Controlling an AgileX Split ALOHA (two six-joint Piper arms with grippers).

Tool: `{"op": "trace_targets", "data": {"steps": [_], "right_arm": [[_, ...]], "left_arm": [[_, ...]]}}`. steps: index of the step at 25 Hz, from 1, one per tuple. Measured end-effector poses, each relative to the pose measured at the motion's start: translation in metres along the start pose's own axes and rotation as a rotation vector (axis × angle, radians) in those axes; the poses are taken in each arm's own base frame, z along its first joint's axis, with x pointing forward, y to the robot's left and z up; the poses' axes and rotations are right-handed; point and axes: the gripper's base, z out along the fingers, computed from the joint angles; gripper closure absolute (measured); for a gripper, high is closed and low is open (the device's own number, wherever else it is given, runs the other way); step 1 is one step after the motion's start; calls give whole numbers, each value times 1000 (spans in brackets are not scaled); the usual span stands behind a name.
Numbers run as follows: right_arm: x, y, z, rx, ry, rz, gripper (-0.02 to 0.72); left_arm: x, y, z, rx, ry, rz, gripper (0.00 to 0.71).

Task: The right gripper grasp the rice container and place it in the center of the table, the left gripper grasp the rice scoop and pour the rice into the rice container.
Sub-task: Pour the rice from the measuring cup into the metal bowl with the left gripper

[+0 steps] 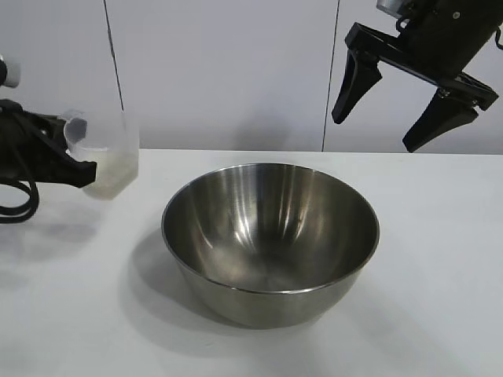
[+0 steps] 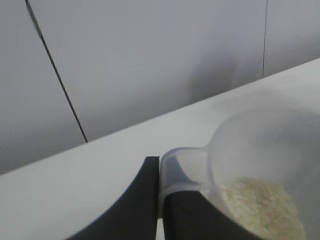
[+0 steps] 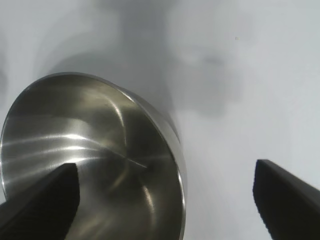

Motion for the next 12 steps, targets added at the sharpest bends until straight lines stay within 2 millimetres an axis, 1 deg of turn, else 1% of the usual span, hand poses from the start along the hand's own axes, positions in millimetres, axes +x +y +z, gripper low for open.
{"op": "trace_targets", "data": {"steps": [3, 6, 9, 12], "right_arm": [[0, 0, 0, 0, -1, 0, 50], [0, 0, 0, 0, -2, 0, 50], [0, 0, 0, 0, -2, 0, 50], [0, 0, 0, 1, -2, -1, 50]], "left_arm": [[-20, 5, 0, 15, 22, 49, 707], [-38, 6, 4, 45, 53, 151, 707], [-55, -4, 13, 90, 84, 279, 707], [-69, -20, 21, 134, 128, 378, 707]]}}
